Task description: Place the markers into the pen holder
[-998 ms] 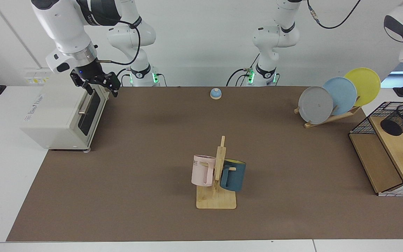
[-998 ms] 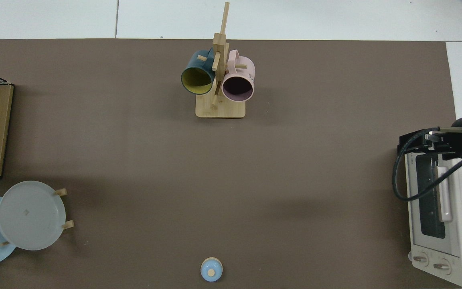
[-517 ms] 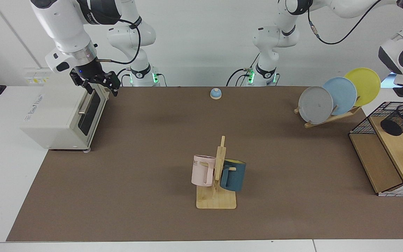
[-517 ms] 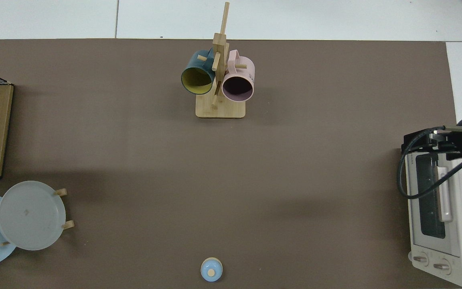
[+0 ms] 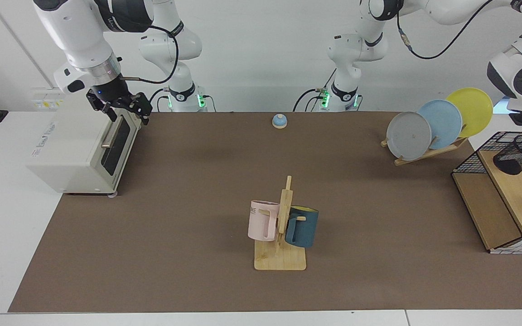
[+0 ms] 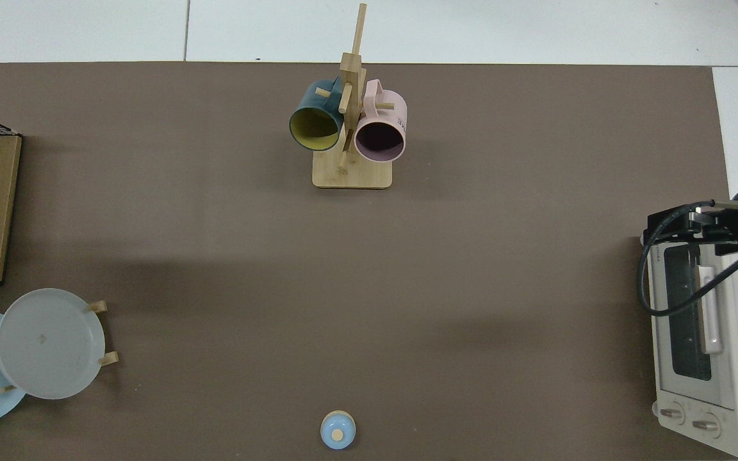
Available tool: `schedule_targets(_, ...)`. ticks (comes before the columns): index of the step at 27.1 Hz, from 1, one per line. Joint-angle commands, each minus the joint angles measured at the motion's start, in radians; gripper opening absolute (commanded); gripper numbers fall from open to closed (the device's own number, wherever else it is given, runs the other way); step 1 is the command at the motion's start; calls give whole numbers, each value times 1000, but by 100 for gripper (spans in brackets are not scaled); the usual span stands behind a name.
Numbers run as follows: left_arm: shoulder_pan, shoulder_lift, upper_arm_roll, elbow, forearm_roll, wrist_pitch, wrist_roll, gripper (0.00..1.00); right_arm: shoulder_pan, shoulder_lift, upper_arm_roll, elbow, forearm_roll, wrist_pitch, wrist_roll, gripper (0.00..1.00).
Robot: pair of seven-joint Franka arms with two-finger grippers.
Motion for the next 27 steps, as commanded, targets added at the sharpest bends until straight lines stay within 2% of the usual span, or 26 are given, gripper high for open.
schedule_targets(1,-6,5,-43,23,-152,-110,-129,100,-18,14,10,20,-5,9,-22,100)
schedule_targets(3,-6,2,-41,21,-259,-149,-212,100,-18,15,9,19,-15,23,-24,100)
schedule_targets(6,-18,-9,-49,12,-341,-173,-316,100,-18,18,9,19,-18,49,-24,100)
schedule_targets(12,-30,-30,-110,-23,-433,-205,-637,100,-21,20,8,17,-25,66,-25,100)
schedule_targets(18,-30,-33,-150,-39,-517,-130,-833,100,-39,18,10,14,-16,65,-24,100)
schedule_targets(27,-30,-50,-218,-49,-599,-166,-1140,100,-27,18,13,14,-4,66,-24,100)
